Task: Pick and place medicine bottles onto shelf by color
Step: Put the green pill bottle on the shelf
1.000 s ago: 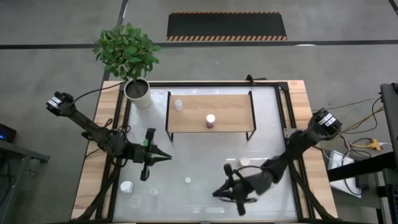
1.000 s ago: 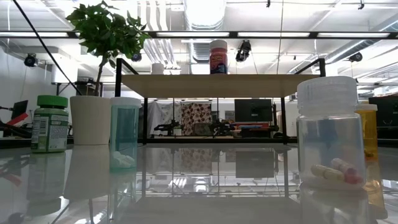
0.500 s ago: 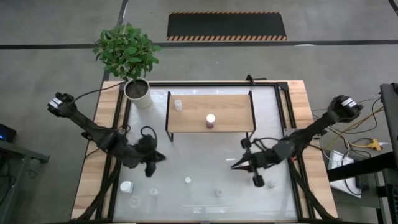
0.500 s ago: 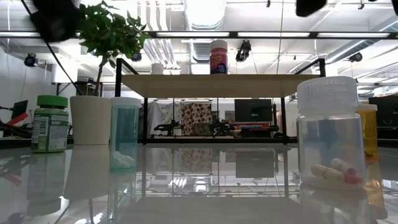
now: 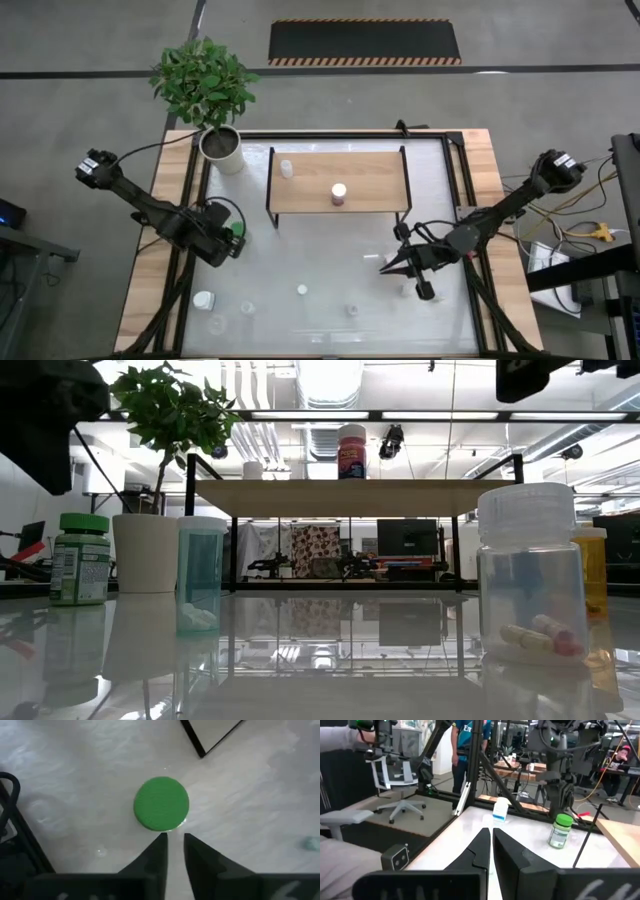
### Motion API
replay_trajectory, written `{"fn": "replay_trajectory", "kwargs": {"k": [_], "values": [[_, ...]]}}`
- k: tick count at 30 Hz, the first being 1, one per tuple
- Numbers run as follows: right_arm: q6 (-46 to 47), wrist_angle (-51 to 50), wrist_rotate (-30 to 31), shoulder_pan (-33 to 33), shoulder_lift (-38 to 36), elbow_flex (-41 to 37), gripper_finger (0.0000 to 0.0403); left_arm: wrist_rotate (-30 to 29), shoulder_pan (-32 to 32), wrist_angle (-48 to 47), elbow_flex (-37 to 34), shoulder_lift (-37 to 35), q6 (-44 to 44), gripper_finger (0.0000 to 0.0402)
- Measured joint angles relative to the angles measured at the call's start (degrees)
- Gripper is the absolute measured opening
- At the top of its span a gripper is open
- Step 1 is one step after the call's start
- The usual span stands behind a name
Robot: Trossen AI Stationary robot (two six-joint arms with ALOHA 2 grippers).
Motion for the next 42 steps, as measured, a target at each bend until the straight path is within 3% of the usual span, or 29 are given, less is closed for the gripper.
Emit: {"fn": "replay_trajectory", "kwargs": {"k": [9,14,31,42], "values": [[-0.2,-0.9,0.1,0.0,1.0,1.0,0.0012,-5.8,1.2,0.5,-3.5,-1.1,-2.6,0.0181],[1.7,-0.9,0.5,0.0,1.8,1.3,0.0012,-6.0,1.3,2.6,-6.3,0.8,-2.6,0.0222],[3.1,-0.9,0.5,0.0,2.5,1.4,0.0012,-6.1,1.3,5.7,-4.6,2.3,-1.5,0.0228],[3.3,-0.7,2.0,-0.2,2.6,1.4,0.0012,-6.1,1.9,6.6,-5.1,8.9,-1.5,0.0228]]}}
